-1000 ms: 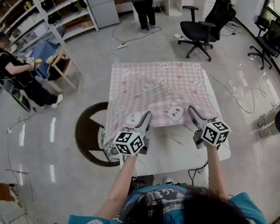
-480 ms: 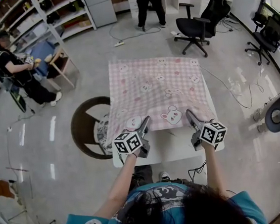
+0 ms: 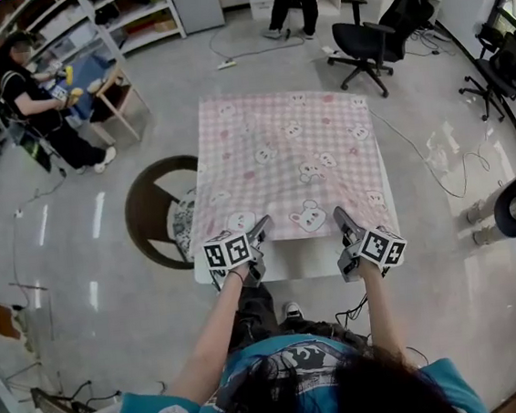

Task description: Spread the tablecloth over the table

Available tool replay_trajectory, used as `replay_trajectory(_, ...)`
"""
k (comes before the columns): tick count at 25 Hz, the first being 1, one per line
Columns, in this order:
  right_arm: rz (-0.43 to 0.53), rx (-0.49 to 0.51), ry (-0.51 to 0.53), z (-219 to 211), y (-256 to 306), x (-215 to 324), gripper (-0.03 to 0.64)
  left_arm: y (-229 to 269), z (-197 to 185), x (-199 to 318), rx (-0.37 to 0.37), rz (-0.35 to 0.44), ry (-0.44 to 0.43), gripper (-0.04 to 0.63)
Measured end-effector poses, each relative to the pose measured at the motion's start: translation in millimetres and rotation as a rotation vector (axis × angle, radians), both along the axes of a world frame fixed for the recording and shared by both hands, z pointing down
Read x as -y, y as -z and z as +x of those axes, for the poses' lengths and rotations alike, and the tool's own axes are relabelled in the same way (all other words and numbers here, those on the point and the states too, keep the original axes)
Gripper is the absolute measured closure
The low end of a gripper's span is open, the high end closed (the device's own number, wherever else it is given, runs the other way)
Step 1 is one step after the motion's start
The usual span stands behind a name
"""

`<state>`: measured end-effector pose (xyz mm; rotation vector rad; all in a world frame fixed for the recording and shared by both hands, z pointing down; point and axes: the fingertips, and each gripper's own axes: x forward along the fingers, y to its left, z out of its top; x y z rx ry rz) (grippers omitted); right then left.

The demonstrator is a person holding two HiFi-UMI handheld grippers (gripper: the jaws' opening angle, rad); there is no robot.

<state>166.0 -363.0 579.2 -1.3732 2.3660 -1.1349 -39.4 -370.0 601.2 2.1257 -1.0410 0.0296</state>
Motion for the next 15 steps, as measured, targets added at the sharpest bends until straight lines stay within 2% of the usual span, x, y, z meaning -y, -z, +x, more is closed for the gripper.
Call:
replay_trajectory(4, -0.069, 0.05, 0.009, -11.4, -11.4, -14.4, 0.543, -23.2, -2.0, -18.4, 0.036, -0.099, -0.009, 0.506)
replay_trajectory(7, -0.108, 0.063, -0.004, -6.0, -17.8, -22.2, 0.543, -31.8, 4.7, -28.9, 0.072, -0.142, -0.014, 0.503)
replay_trajectory(12, -0.171, 0.025, -0.026, 3.4, -44.3, -38.2, 0.546, -50.0, 14.1, -43.1, 0.24, -0.123, -0.054, 0.506)
replay_trajectory(15, -0.193, 0.04, -0.046, 6.2, -52.7, -40.3, 0.546, -55.3, 17.0, -42.0, 0.283, -0.112, -0.066, 0.508)
